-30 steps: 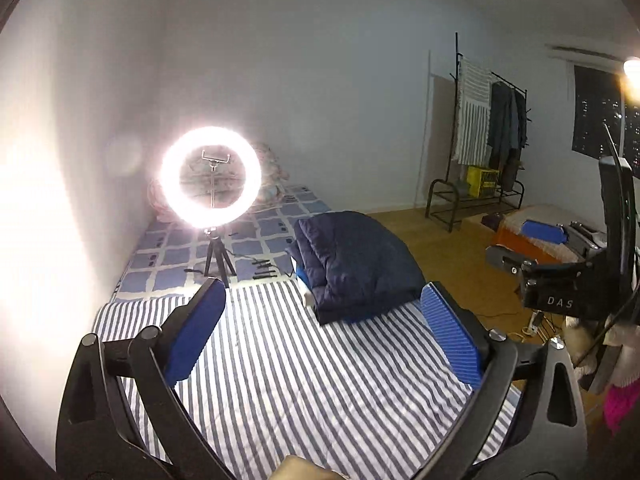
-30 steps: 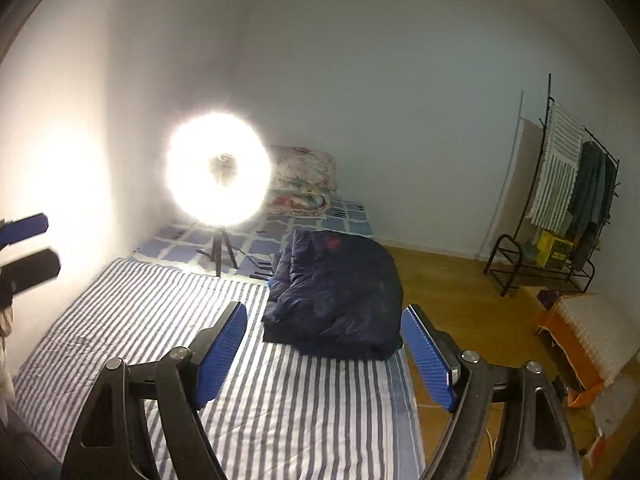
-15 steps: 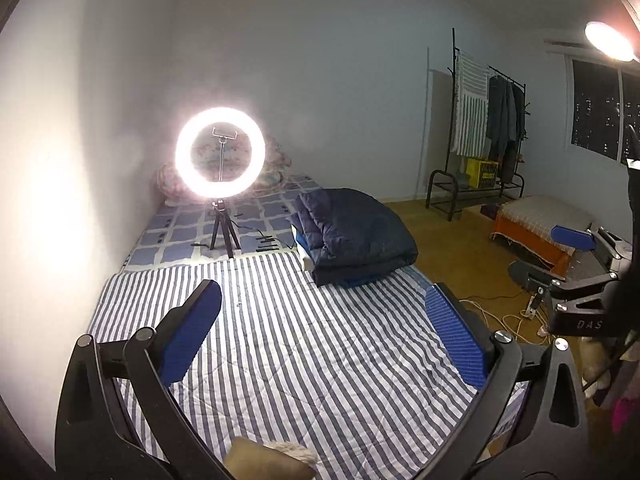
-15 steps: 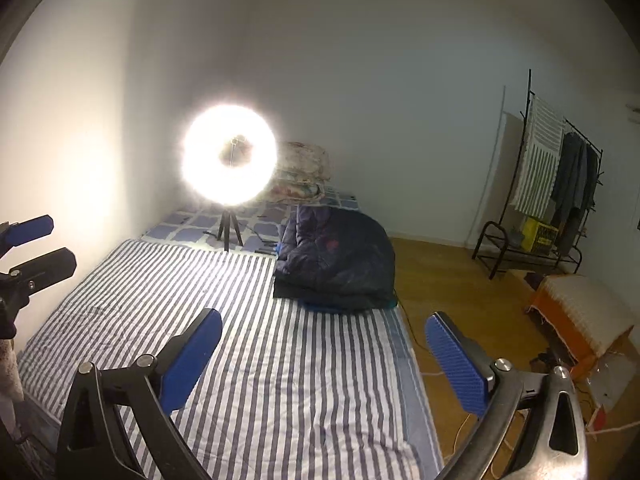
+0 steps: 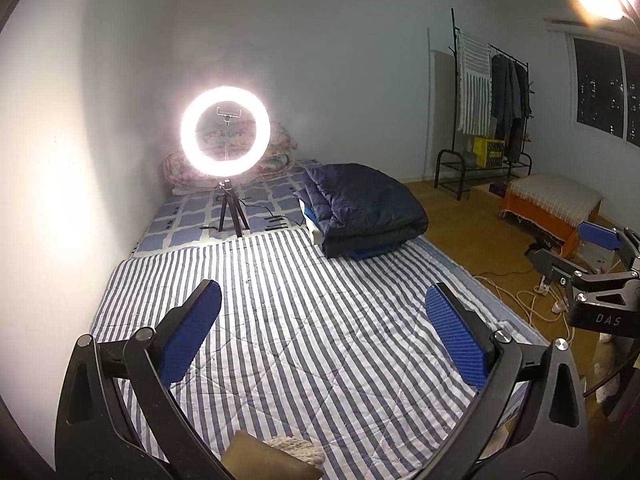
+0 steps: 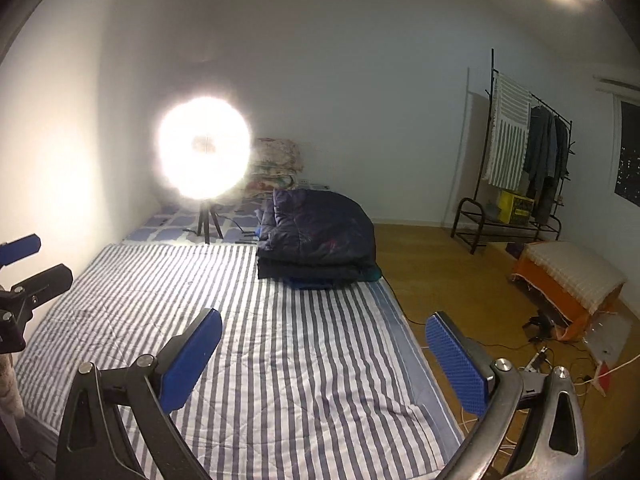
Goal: Fold large clothes
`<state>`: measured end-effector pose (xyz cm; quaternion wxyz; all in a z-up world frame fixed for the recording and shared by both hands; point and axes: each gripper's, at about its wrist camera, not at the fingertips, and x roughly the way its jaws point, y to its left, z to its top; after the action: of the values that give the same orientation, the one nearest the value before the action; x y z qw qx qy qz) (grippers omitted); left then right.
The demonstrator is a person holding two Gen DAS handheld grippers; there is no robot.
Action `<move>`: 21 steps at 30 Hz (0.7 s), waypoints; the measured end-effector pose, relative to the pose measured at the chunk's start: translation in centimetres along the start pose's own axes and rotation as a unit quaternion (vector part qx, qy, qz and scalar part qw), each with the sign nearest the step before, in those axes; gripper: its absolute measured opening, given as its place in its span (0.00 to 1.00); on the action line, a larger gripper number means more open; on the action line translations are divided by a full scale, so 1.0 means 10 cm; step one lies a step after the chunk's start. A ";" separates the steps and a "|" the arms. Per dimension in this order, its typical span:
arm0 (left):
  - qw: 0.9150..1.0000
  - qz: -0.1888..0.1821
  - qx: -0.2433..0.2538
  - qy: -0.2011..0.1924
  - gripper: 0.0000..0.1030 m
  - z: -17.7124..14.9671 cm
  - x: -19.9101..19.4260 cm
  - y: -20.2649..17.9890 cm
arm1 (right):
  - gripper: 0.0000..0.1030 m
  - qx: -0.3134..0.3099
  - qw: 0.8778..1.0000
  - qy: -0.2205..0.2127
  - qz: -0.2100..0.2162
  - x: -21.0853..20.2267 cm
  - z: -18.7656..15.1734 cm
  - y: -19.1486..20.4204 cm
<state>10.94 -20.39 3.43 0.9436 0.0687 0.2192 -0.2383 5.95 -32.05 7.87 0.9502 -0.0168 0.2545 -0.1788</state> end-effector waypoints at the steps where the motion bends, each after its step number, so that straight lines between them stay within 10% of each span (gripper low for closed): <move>1: 1.000 0.000 0.002 0.003 1.00 -0.01 0.01 -0.01 | 1.00 -0.001 1.000 0.001 -0.002 0.00 -0.01 0.01; 21: 1.000 0.001 -0.001 0.003 1.00 -0.02 0.05 0.04 | 1.00 -0.010 1.000 0.001 -0.005 -0.03 -0.05 0.10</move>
<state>11.46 -20.16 3.09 0.9432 0.0692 0.2221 -0.2372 5.81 -30.93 7.51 0.9490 -0.0273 0.2571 -0.1805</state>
